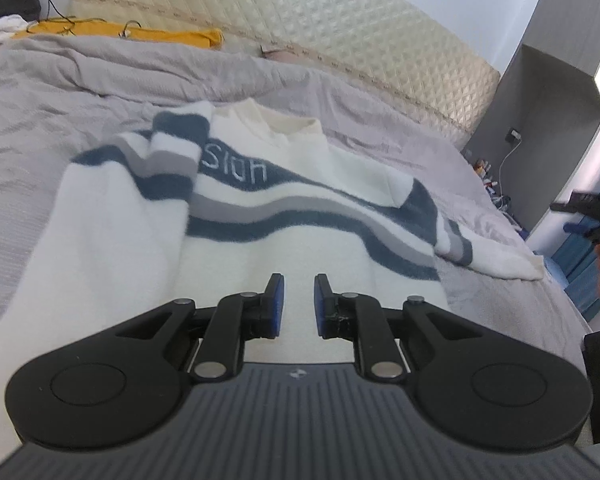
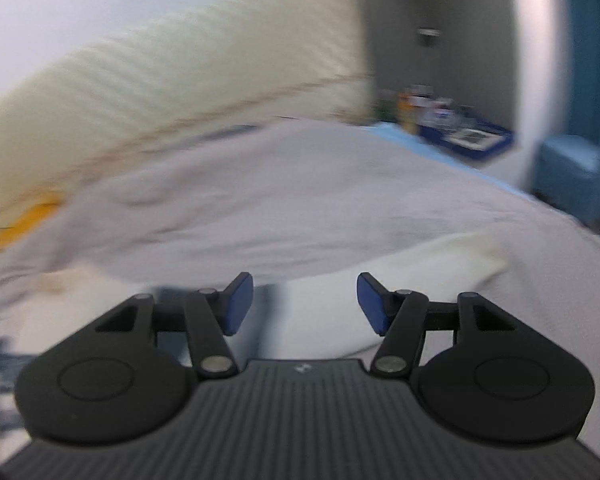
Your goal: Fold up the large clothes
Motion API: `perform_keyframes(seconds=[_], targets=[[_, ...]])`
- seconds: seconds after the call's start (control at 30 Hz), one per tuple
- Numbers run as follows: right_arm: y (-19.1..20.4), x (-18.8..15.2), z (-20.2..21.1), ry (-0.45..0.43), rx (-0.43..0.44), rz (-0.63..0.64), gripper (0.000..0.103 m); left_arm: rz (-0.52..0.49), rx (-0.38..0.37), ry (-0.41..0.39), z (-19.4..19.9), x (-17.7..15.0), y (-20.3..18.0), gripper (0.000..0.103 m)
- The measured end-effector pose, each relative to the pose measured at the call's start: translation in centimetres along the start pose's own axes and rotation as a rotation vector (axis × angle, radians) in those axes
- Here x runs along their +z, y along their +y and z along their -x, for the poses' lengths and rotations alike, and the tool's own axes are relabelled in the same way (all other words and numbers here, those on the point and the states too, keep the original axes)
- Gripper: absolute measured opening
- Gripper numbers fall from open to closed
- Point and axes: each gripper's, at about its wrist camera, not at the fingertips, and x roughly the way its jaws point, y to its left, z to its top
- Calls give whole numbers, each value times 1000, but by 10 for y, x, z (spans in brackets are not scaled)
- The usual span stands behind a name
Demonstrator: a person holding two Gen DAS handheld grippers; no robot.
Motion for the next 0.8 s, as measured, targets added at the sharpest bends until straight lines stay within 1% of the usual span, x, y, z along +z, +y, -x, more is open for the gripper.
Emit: perform_keyframes(seconds=[0.07, 0.13, 0.2, 0.27, 0.3, 0.37, 0.47, 0.57, 0.63, 0.7, 0.8], targets=[[31, -6, 30, 9, 79, 8, 60, -1, -4, -14, 11, 0, 0, 19], [59, -19, 57, 39, 150, 6, 60, 1, -8, -29, 23, -1, 0, 19], [83, -42, 80, 90, 233, -29, 60, 1, -10, -43, 35, -3, 0, 19], [95, -69, 93, 161, 285, -93, 60, 7, -8, -52, 45, -5, 0, 19], [100, -83, 95, 205, 295, -135, 60, 10, -8, -54, 50, -6, 1, 19], [112, -115, 96, 310, 277, -182, 60, 14, -6, -57, 56, -8, 3, 19], [116, -158, 94, 416, 249, -261, 61, 25, 2, -62, 61, -9, 5, 20], [112, -193, 91, 485, 201, -357, 61, 38, 10, -62, 61, -9, 6, 21], [113, -212, 93, 512, 176, -386, 63, 45, 16, -58, 60, -9, 8, 22], [115, -231, 99, 537, 201, -389, 63, 54, 22, -53, 57, -9, 9, 23], [120, -250, 94, 585, 243, -397, 61, 74, 29, -45, 53, -9, 11, 24]])
